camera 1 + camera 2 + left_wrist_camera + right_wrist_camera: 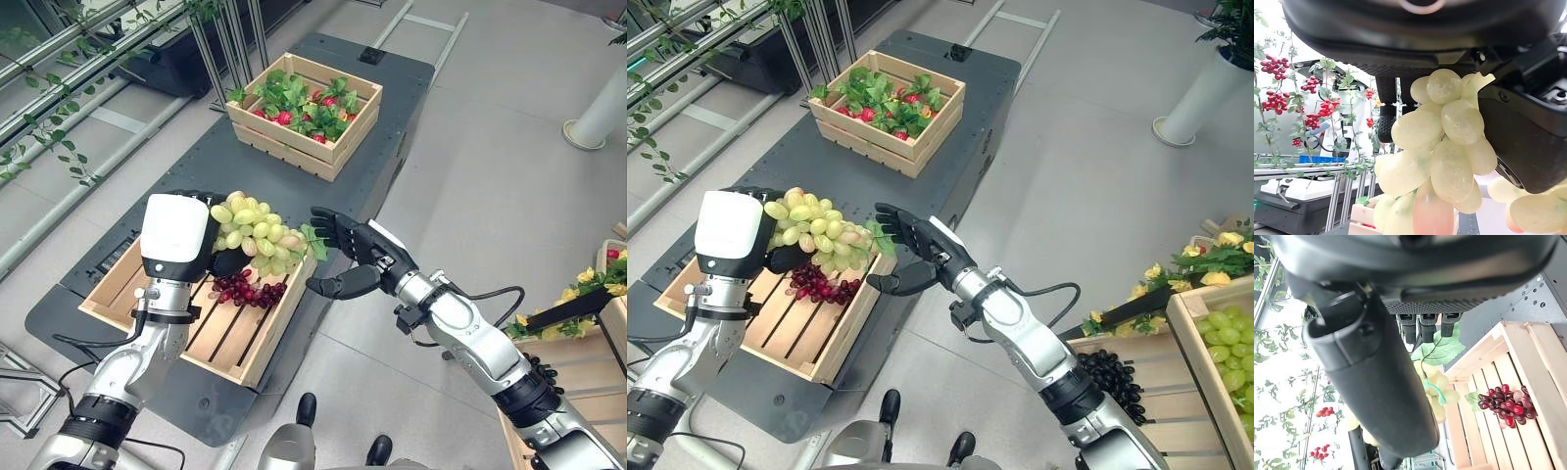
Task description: Pick up the fruits from the basket on one side to the basket on the other side
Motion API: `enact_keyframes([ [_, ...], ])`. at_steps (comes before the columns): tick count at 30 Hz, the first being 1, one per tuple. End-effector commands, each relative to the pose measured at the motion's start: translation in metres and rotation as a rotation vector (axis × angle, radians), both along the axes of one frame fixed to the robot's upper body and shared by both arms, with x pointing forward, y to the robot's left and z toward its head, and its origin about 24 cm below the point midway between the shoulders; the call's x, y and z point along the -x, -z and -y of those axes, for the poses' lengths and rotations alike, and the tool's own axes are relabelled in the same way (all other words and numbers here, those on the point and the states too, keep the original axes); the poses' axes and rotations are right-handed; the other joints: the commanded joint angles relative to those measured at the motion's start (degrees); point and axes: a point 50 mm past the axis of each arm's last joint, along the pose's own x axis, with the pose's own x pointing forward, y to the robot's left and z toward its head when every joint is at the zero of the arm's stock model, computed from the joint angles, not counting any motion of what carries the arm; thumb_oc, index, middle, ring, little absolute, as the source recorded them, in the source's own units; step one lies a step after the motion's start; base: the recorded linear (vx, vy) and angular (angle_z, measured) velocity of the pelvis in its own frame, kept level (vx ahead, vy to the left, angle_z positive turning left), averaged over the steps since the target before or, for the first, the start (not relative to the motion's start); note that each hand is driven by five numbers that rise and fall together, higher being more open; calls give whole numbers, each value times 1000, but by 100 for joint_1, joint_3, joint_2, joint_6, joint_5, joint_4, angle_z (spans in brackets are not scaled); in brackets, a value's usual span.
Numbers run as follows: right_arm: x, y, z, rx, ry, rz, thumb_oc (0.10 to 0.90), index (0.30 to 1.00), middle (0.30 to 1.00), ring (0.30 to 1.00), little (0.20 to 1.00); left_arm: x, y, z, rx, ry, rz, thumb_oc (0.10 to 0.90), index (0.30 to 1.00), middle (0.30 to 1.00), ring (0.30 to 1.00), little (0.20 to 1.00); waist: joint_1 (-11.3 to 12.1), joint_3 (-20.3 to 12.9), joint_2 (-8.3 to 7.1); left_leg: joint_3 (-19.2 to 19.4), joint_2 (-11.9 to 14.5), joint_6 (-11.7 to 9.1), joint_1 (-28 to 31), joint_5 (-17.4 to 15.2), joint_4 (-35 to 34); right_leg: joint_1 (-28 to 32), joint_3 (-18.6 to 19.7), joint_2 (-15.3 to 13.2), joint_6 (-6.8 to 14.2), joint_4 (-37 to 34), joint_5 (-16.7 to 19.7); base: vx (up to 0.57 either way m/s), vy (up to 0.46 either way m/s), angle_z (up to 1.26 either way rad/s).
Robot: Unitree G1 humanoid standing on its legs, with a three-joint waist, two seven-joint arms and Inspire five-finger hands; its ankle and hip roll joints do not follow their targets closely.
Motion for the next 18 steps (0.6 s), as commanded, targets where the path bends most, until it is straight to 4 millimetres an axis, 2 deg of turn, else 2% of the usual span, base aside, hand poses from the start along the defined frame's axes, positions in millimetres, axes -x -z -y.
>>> enact_keyframes([
  [1, 6, -32, -22, -153, -56, 113, 800, 900, 900, 900, 900, -17, -35, 19, 61, 87, 164, 400, 300, 300, 300, 300, -84, -1180, -3, -186, -276, -158, -14, -181, -220, -331, -32, -202, 40, 106, 398, 17, -13, 3],
  [8, 9, -38, -24, -219, -40, 124, 800, 900, 900, 900, 900, -18, -28, 37, 92, 153, 110, 400, 300, 300, 300, 300, -110, -1204, 14, -182, -291, -137, 5, -217, -220, -356, -2, -208, 66, 111, 406, 3, -3, 1],
  [18, 14, -32, -19, -227, -40, 106, 800, 900, 900, 900, 900, -15, -22, 58, 175, 253, 69, 400, 300, 300, 300, 300, -190, -1252, 18, -177, -298, -135, 33, -253, -220, -361, 36, -216, 108, 46, 469, 0, 0, 0],
])
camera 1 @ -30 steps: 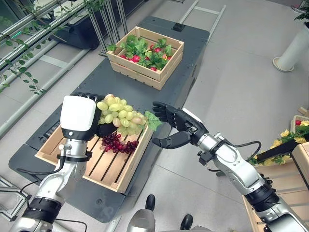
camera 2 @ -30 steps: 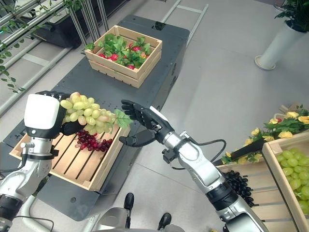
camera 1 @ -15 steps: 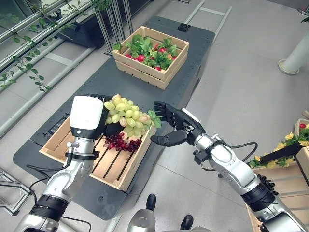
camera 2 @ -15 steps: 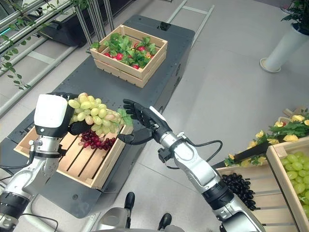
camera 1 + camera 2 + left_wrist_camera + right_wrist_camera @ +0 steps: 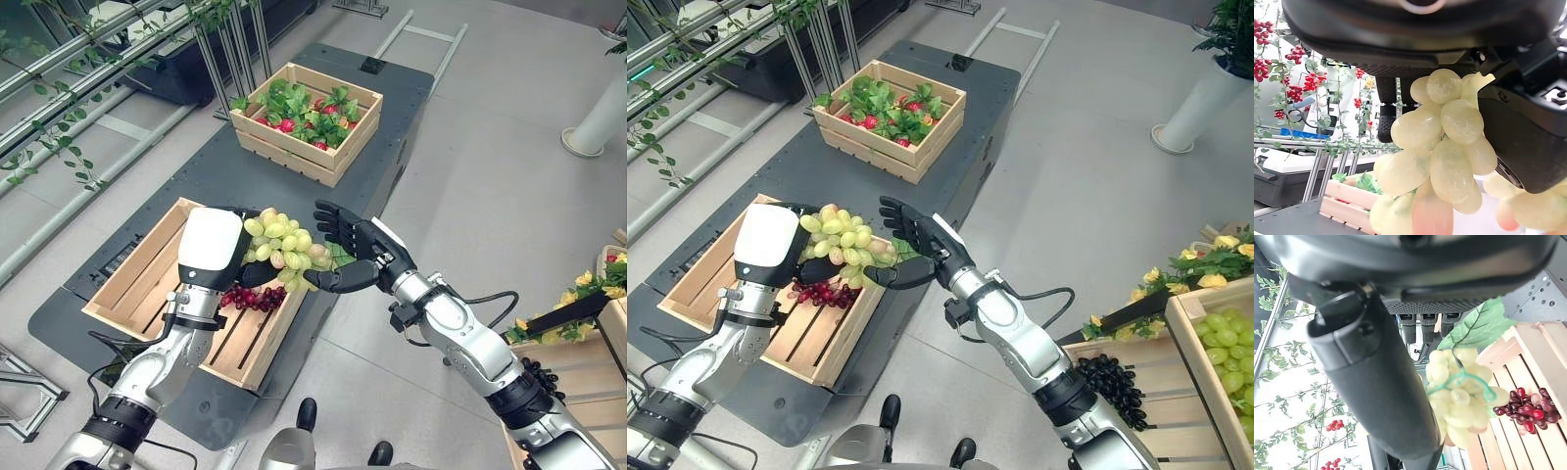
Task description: Pick up the fruits from the basket on one side to the basket on the other side
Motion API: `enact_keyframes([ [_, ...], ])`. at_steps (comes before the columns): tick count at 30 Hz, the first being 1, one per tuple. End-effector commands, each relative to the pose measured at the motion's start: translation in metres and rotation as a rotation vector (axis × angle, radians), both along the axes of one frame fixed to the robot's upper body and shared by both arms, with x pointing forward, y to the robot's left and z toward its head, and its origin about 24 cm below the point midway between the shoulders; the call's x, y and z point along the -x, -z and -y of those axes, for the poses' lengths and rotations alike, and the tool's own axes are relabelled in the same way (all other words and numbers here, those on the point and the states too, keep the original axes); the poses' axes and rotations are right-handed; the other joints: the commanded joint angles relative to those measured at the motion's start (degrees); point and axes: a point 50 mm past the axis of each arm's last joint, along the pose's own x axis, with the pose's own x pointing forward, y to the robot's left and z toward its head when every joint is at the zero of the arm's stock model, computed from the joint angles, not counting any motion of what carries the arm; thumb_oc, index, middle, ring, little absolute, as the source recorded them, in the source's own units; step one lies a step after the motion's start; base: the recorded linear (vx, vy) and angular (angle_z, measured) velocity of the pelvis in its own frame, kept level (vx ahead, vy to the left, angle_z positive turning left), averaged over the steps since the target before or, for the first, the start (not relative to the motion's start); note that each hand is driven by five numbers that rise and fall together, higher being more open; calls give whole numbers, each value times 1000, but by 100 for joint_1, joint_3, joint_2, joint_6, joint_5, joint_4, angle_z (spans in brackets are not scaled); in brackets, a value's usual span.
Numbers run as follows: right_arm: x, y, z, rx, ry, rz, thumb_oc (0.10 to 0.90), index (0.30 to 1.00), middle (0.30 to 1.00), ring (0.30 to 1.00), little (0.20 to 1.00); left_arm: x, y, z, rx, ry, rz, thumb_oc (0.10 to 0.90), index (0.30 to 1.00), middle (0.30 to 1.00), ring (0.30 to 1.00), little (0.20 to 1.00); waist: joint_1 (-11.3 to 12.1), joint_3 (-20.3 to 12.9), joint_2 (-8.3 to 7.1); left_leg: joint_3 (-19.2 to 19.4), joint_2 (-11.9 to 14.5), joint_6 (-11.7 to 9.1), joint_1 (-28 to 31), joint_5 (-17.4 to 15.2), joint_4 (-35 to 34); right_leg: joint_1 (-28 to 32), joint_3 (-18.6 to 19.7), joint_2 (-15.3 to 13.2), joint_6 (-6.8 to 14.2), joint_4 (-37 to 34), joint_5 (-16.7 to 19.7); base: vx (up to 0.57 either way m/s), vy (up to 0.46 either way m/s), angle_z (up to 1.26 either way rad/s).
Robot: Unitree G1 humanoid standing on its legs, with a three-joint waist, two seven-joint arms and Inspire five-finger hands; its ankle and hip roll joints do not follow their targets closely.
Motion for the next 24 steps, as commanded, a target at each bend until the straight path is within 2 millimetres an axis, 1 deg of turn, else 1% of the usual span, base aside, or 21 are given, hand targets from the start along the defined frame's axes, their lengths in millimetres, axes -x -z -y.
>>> enact_keyframes([
  [1, 14, -32, -15, -162, -75, 135, 800, 900, 900, 900, 900, -15, -39, 22, 112, 123, 170, 400, 300, 300, 300, 300, -173, -1092, 1, -137, -287, -139, 43, -283, -175, -351, 32, -214, 107, 45, 469, 0, 0, 0],
  [9, 15, -28, -15, -144, -98, 118, 800, 900, 900, 900, 900, -14, -46, 41, 177, 192, 191, 400, 300, 300, 300, 300, -254, -1136, -23, -123, -294, -136, 76, -310, -175, -347, 74, -215, 127, 13, 502, 0, 0, 1],
  [14, 17, -24, -11, -120, -93, 115, 800, 900, 900, 900, 900, -12, -52, 46, 205, 217, 206, 400, 300, 300, 300, 300, -282, -1165, -41, -115, -298, -133, 105, -330, -175, -331, 82, -230, 143, 5, 509, 0, 0, 0],
  [21, 16, -24, -7, -96, -77, 126, 800, 900, 900, 900, 900, -9, -57, 51, 214, 236, 220, 400, 300, 300, 300, 300, -316, -1192, -59, -117, -300, -125, 130, -355, -175, -343, 119, -235, 159, 5, 526, 0, 0, 0],
  [22, 16, -23, -6, -91, -75, 126, 745, 818, 818, 818, 818, -8, -57, 50, 216, 237, 223, 400, 300, 300, 300, 300, -324, -1195, -58, -111, -299, -124, 138, -361, -175, -344, 127, -238, 164, 5, 530, 0, 0, 0],
  [23, 16, -23, -5, -89, -75, 123, 725, 787, 787, 787, 787, -8, -59, 50, 221, 239, 227, 400, 300, 300, 300, 300, -329, -1202, -61, -98, -297, -124, 145, -365, -175, -343, 131, -238, 167, 5, 533, 0, 0, 0],
  [24, 16, -23, -4, -83, -71, 127, 685, 728, 728, 728, 728, -7, -60, 49, 223, 242, 231, 400, 300, 300, 300, 300, -334, -1204, -61, -91, -296, -126, 147, -367, -175, -343, 135, -237, 171, 5, 534, 0, 0, 0],
])
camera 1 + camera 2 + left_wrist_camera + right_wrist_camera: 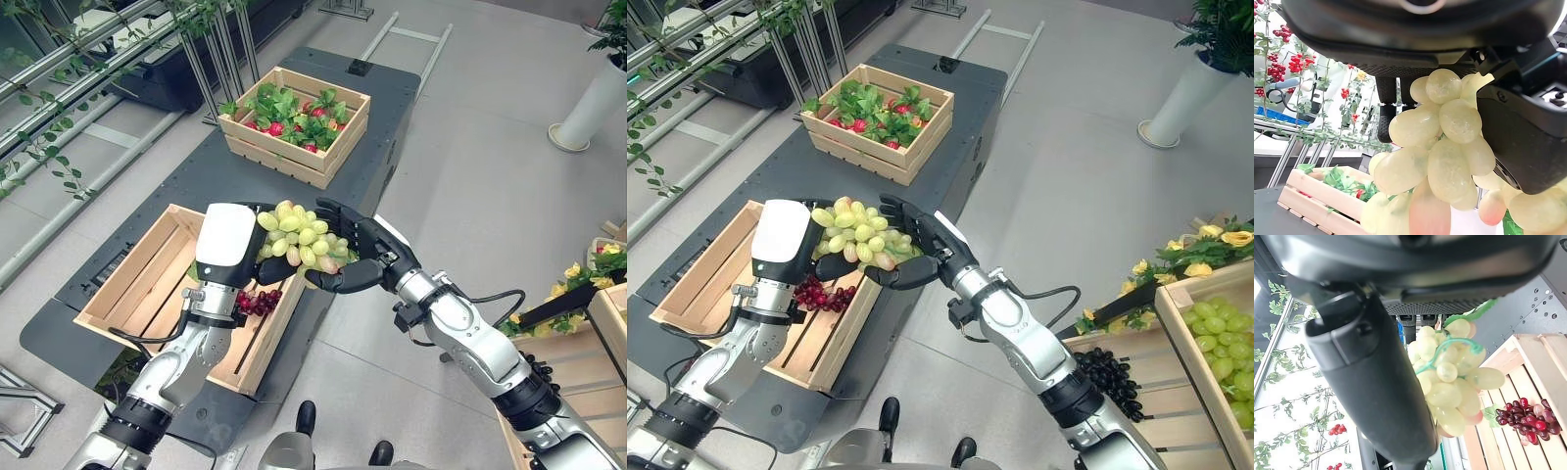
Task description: Pick up the fruits from the basket on one side to the basket on the other side
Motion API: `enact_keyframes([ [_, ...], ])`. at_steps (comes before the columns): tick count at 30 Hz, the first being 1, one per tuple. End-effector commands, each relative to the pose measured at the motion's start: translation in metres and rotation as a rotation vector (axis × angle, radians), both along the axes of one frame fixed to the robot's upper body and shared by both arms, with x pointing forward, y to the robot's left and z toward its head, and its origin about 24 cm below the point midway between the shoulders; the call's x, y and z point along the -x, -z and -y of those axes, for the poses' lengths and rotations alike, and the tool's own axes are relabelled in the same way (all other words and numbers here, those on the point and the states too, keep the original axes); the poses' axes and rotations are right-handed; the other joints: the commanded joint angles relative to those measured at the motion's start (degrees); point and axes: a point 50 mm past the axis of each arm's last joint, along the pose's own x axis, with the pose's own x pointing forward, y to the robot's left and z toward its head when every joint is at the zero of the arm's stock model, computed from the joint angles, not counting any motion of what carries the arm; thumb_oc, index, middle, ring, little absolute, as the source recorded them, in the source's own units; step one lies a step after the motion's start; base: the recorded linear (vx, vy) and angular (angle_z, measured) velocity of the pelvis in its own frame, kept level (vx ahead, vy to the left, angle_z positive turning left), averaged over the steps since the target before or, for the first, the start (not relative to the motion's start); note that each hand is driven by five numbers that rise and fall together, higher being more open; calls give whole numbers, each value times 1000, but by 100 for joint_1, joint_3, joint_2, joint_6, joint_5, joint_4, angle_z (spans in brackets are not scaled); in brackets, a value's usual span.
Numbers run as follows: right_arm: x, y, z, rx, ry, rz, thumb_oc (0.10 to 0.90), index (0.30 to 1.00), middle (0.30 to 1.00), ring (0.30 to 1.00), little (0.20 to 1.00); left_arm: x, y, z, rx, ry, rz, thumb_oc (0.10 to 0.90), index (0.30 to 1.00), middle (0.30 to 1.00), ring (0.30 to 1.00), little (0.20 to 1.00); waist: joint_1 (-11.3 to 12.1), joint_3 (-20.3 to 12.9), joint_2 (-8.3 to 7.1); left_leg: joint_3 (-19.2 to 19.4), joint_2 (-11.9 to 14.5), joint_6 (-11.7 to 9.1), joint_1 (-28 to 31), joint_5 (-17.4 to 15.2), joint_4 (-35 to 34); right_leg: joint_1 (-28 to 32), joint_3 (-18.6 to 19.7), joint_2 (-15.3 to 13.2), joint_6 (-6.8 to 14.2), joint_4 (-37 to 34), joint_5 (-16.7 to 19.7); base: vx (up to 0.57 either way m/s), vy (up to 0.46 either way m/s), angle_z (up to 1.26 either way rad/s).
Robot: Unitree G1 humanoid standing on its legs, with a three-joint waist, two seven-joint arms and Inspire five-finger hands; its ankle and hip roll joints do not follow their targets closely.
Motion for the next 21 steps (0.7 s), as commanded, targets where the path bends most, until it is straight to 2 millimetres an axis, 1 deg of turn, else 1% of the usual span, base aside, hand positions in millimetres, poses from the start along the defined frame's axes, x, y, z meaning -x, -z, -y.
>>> enact_keyframes([
  [1, 13, -19, -8, -91, -68, 107, 596, 594, 594, 594, 594, -8, -53, 29, 118, 157, 247, 400, 300, 300, 300, 300, -53, -1176, -63, -57, -289, -126, 158, -389, -167, -351, 139, -238, 170, 4, 535, 0, 0, 0],
  [2, 13, -19, -7, -88, -69, 107, 400, 300, 300, 300, 300, -7, -56, 30, 124, 163, 254, 400, 300, 300, 300, 300, -57, -1172, -66, -58, -289, -124, 166, -394, -167, -349, 146, -240, 174, 4, 539, 0, 0, 0],
  [9, 12, -21, -2, -110, -54, 113, 400, 300, 300, 300, 300, -4, -62, 29, 136, 173, 269, 400, 300, 300, 300, 300, -71, -1190, -75, -38, -286, -120, 199, -413, -167, -346, 170, -247, 187, 4, 553, 11, -3, 4],
  [15, 10, -18, 3, -135, 1, 100, 400, 300, 300, 300, 300, 0, -70, 30, 165, 199, 309, 400, 300, 300, 300, 300, -73, -1204, -70, -41, -282, -110, 218, -431, -167, -341, 194, -252, 190, 4, 560, 0, 0, 0],
  [21, 10, -18, 8, -162, 44, 101, 400, 300, 300, 300, 300, 5, -78, 35, 213, 247, 321, 400, 300, 300, 300, 300, -101, -1211, -66, -38, -285, -102, 244, -451, -167, -344, 224, -264, 201, 4, 569, 0, 0, 0],
])
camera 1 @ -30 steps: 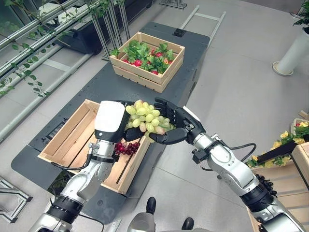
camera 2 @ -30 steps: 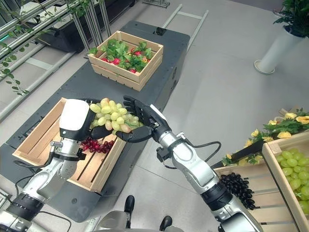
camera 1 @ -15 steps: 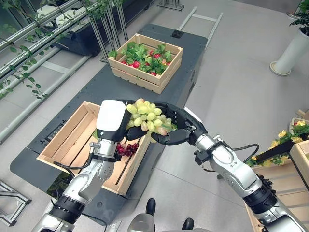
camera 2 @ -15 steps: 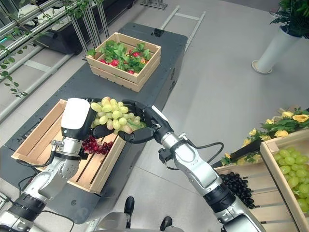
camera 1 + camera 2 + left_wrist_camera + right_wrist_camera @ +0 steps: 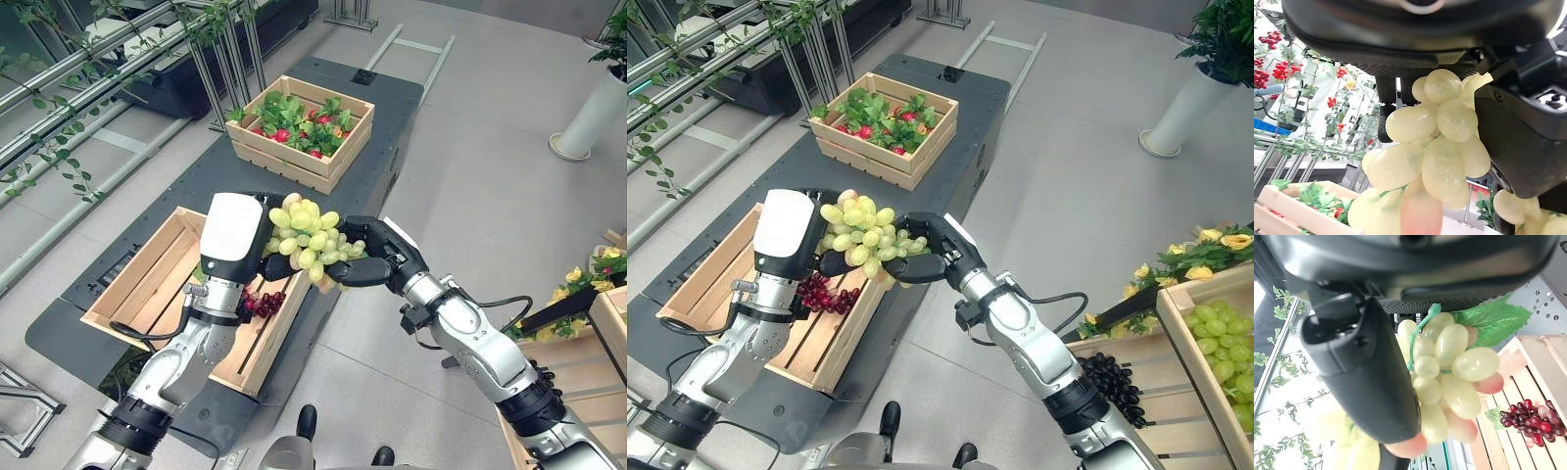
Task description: Pick up the fruits from the basket on one side to the basket on the other side
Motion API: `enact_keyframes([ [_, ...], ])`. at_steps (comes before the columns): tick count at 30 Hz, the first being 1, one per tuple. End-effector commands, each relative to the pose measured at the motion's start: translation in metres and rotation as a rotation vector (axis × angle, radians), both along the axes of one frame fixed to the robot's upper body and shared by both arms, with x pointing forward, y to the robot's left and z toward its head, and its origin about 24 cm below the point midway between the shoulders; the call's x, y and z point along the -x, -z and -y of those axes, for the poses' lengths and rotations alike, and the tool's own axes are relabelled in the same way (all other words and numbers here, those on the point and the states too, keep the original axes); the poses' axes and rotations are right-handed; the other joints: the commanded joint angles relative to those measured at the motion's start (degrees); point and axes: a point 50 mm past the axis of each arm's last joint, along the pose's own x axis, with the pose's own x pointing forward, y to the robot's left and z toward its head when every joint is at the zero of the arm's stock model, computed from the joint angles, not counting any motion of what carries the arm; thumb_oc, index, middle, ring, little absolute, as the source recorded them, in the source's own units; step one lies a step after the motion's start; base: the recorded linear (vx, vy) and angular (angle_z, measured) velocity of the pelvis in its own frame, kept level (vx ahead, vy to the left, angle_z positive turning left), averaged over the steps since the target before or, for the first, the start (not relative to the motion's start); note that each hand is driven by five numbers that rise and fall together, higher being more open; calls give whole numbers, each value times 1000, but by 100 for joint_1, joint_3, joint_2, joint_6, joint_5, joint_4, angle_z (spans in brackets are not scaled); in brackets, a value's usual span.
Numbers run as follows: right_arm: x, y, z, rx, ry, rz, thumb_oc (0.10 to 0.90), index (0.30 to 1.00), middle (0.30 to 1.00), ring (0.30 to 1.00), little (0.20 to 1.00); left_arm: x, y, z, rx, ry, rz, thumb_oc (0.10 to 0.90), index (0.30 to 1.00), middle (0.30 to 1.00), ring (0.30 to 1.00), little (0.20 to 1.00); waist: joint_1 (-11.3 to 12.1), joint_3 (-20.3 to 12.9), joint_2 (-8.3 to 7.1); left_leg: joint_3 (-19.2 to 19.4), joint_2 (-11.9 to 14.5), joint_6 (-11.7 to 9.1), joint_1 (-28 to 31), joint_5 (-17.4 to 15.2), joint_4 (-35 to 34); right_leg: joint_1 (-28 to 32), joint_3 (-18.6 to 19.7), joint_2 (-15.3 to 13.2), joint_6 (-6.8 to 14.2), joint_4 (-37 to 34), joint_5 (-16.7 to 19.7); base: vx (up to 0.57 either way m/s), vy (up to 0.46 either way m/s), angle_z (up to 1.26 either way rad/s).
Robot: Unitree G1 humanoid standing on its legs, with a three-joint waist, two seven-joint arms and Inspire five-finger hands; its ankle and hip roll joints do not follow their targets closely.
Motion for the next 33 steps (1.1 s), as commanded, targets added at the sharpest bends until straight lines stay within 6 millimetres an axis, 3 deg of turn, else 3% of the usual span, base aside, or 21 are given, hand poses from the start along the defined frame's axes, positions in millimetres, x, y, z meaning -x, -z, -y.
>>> enact_keyframes([
  [1, 8, -21, -2, -137, 6, 114, 400, 300, 300, 300, 300, 0, -58, 21, 196, 174, 260, 400, 300, 300, 300, 300, -91, -1096, -71, 41, -243, -126, 218, -551, -51, -349, 213, -238, 164, 5, 550, 0, 0, 0],
  [7, 7, -21, 1, -155, 43, 122, 400, 300, 300, 300, 300, 0, -62, 24, 226, 192, 258, 400, 300, 300, 300, 300, -142, -1105, -58, 78, -223, -127, 254, -583, -51, -345, 262, -241, 165, 5, 548, 0, 0, 0],
  [8, 7, -21, 2, -157, 47, 123, 400, 300, 300, 300, 300, 0, -62, 24, 228, 191, 258, 516, 474, 474, 474, 474, -142, -1105, -58, 79, -222, -127, 256, -585, -51, -345, 264, -242, 166, 5, 548, 0, 0, 0],
  [9, 6, -21, 3, -160, 58, 129, 400, 300, 300, 300, 300, 0, -62, 23, 231, 187, 254, 759, 839, 839, 839, 839, -143, -1109, -58, 77, -222, -126, 256, -588, -51, -348, 273, -242, 167, 5, 549, 0, 0, 0],
  [10, 5, -22, 5, -163, 73, 137, 400, 300, 300, 300, 300, -1, -61, 21, 230, 173, 251, 800, 900, 900, 900, 900, -153, -1118, -59, 89, -219, -130, 262, -591, -51, -346, 282, -241, 170, 5, 550, 0, 0, 0],
  [15, 6, -26, 17, -164, 131, 170, 400, 300, 300, 300, 300, 0, -60, 11, 231, 128, 261, 800, 900, 900, 900, 900, -181, -1136, -60, 115, -207, -134, 256, -592, -51, -366, 307, -231, 173, 5, 563, 0, 0, 0],
  [25, 8, -24, 73, -129, 373, 212, 400, 300, 300, 300, 300, 5, -62, -36, 152, -94, 324, 800, 900, 900, 900, 900, -323, -1148, -72, 208, -151, -137, 291, -630, -51, -384, 434, -196, 169, 5, 562, -5, 1, -2],
  [33, 13, -21, 107, -77, 522, 239, 400, 300, 300, 300, 300, 7, -62, -58, 7, -214, 343, 800, 900, 900, 900, 900, -473, -1150, -62, 287, -105, -139, 335, -661, -51, -400, 569, -153, 160, 5, 555, -12, 4, -8],
])
